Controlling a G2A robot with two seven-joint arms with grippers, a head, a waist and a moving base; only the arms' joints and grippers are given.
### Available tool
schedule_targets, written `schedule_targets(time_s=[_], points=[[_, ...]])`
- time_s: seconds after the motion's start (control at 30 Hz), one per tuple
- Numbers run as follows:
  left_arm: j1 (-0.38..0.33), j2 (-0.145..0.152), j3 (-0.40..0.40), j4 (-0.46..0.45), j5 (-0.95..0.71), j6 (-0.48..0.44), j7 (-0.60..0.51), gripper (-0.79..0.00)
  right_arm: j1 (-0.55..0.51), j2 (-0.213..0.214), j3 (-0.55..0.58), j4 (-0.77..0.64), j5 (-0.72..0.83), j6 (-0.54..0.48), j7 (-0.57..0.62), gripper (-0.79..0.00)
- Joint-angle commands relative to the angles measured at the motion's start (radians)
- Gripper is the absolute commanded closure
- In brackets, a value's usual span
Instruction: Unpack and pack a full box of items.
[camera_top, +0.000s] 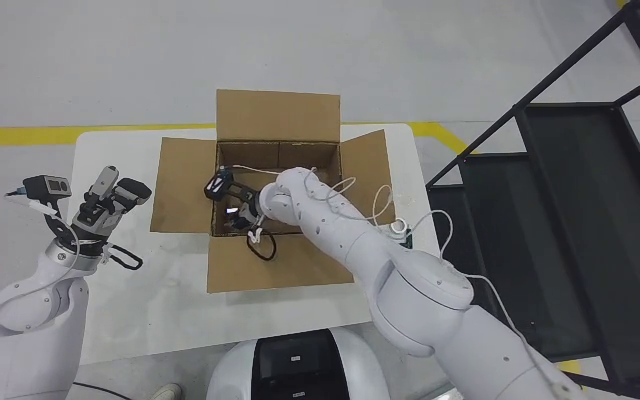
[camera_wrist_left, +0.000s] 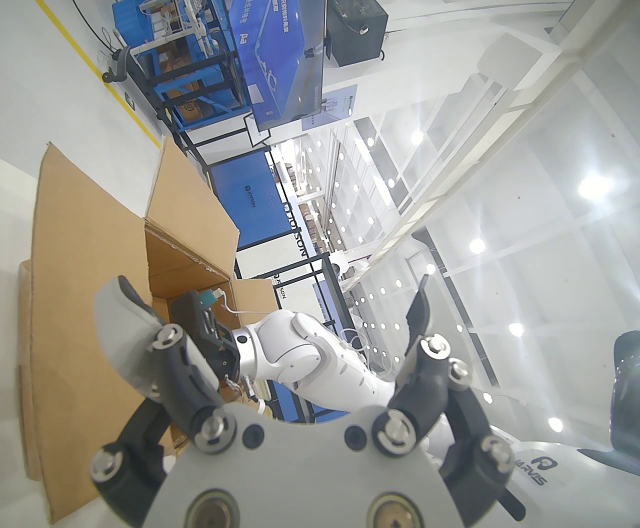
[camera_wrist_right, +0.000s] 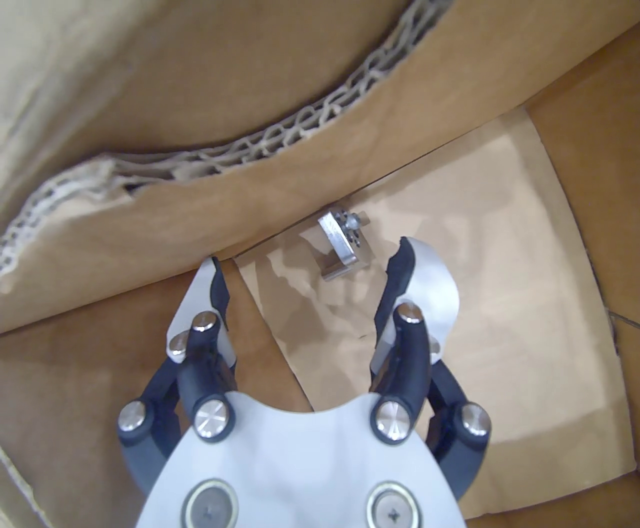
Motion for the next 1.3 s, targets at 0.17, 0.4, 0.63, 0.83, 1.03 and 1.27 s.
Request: schedule_targets(time_s=[0.17,0.4,0.63,0.83,1.03,1.27], points=[[0.000,0.000,0.000,0.000,0.000,0.000,0.000,-0.785,0.004,-0.025,-0.008,0.041,-0.021,0.029,-0.026,-0.409],[0.000,0.000,0.000,0.000,0.000,0.000,0.000,-0.785,0.008,-0.046,-0.015,0.066,-0.042,0.043,-0.022,-0.603],[0.000,0.000,0.000,0.000,0.000,0.000,0.000,-0.785,0.012,-0.060,-0.011,0.086,-0.044,0.056,-0.020,-0.299],[0.000,0.000,0.000,0.000,0.000,0.000,0.000,-0.785,0.012,-0.070,-0.007,0.101,-0.044,0.066,-0.011,0.000],[0.000,0.000,0.000,0.000,0.000,0.000,0.000,-0.785,0.022,-0.075,0.000,0.109,-0.044,0.075,-0.010,0.000],[0.000,0.000,0.000,0.000,0.000,0.000,0.000,-0.785,0.051,-0.071,0.016,0.111,-0.035,0.064,-0.002,0.000]])
